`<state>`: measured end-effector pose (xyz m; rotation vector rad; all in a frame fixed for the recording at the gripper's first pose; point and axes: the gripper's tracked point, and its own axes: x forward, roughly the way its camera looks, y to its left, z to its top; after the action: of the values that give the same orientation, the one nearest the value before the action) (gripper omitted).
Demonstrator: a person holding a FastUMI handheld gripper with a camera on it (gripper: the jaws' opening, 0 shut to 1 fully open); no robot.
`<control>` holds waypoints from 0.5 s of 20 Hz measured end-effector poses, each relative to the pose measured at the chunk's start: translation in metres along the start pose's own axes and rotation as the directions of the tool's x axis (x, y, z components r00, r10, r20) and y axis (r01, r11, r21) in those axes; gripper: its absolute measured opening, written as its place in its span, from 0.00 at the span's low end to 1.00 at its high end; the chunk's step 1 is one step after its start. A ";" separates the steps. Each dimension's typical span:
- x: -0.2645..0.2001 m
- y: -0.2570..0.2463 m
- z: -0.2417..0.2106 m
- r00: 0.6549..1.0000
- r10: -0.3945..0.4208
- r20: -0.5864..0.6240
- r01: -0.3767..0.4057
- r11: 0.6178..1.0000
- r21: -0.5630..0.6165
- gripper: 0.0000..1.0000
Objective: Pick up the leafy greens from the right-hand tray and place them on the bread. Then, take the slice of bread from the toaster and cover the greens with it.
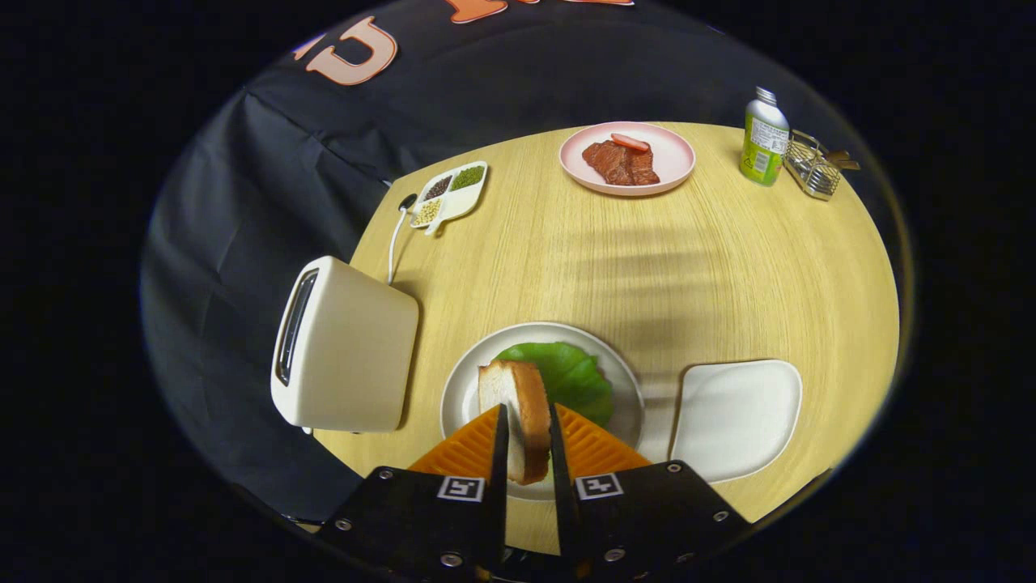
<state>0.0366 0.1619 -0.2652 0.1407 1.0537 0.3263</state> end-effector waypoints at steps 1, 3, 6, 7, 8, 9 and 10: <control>0.000 -0.003 -0.001 1.000 -0.004 -0.002 0.004 1.000 -0.001 0.31; 0.001 -0.009 -0.003 1.000 -0.020 -0.006 0.019 1.000 -0.013 0.45; 0.005 -0.016 -0.006 0.999 -0.044 -0.015 0.043 0.999 -0.029 0.67; 0.006 -0.018 -0.008 0.999 -0.050 -0.018 0.049 0.998 -0.030 0.72; 0.007 -0.021 -0.006 0.998 -0.057 -0.015 0.056 0.998 -0.031 0.79; 0.005 -0.024 -0.006 0.998 -0.065 -0.011 0.065 0.997 -0.032 0.82; 0.004 -0.026 -0.005 0.998 -0.070 -0.004 0.070 0.997 -0.028 0.89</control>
<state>0.0395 0.1379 -0.2775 0.0778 1.0557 0.2775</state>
